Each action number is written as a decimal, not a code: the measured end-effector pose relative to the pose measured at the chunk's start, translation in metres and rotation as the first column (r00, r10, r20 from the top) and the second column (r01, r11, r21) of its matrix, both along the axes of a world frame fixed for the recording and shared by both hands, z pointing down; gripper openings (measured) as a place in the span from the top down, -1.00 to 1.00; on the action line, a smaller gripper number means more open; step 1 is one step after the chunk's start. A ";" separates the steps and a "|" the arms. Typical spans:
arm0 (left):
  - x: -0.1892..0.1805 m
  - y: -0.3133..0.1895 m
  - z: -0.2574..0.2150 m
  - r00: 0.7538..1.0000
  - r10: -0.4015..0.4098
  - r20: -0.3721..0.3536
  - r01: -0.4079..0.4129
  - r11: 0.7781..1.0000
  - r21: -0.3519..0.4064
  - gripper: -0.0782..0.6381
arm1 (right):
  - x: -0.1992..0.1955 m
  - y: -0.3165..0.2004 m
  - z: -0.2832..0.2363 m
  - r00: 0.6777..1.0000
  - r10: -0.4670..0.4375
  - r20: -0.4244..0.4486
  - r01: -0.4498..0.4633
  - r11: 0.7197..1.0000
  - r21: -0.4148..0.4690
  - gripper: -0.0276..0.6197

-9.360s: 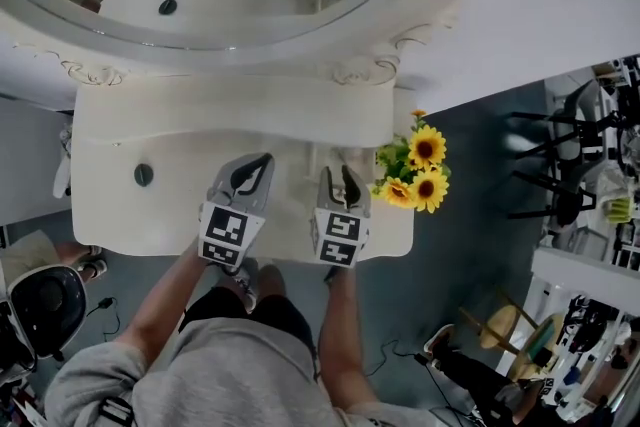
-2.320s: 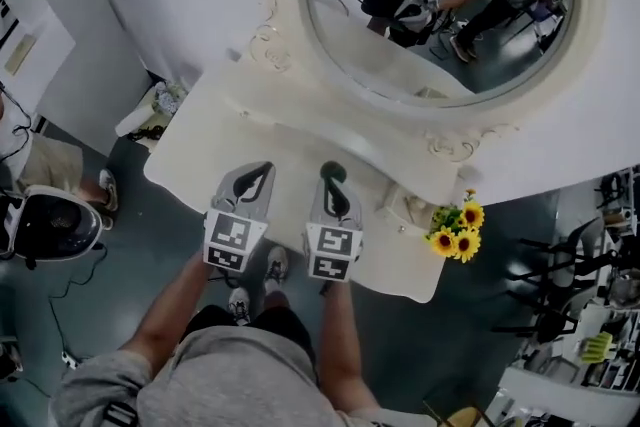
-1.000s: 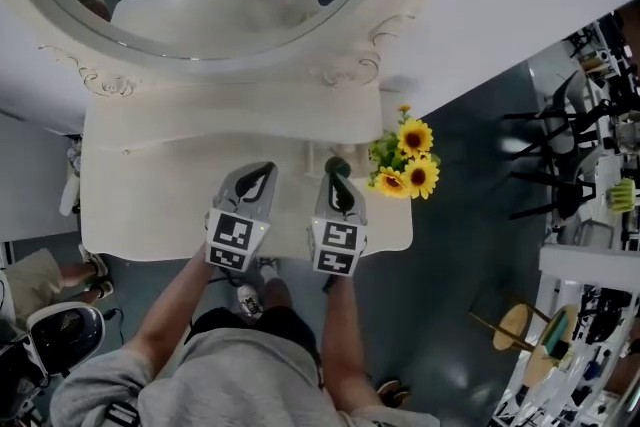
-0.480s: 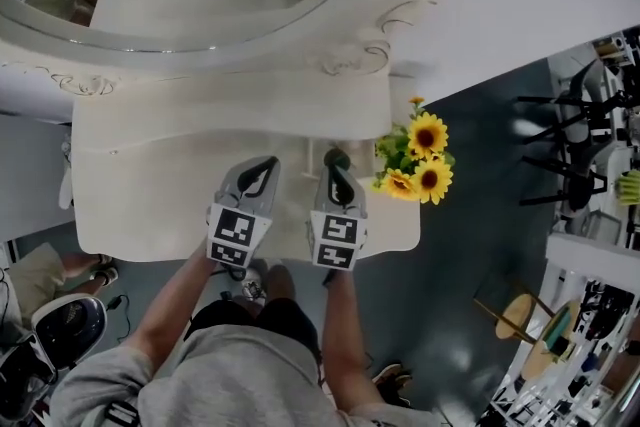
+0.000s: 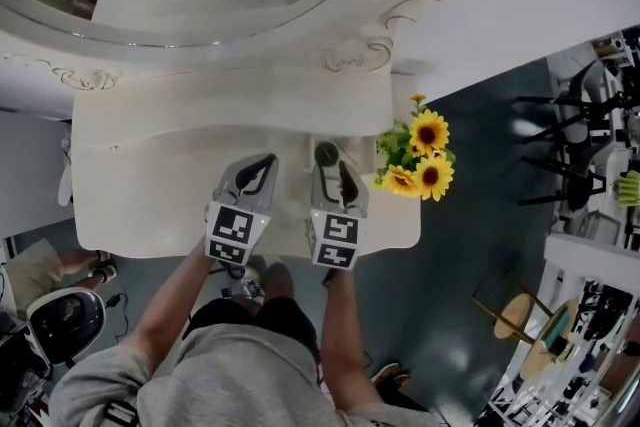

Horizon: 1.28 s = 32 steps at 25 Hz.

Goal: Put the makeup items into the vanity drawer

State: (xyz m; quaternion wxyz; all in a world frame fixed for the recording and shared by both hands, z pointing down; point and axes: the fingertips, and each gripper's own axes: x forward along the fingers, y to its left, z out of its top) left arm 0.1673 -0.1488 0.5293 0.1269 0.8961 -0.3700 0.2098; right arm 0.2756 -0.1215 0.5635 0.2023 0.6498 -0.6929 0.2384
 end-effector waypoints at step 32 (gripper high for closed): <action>-0.160 0.117 -0.163 0.971 -0.220 -0.098 0.239 0.932 0.273 0.75 | -0.146 0.098 -0.193 0.968 -0.212 -0.131 0.245 0.907 0.342 0.52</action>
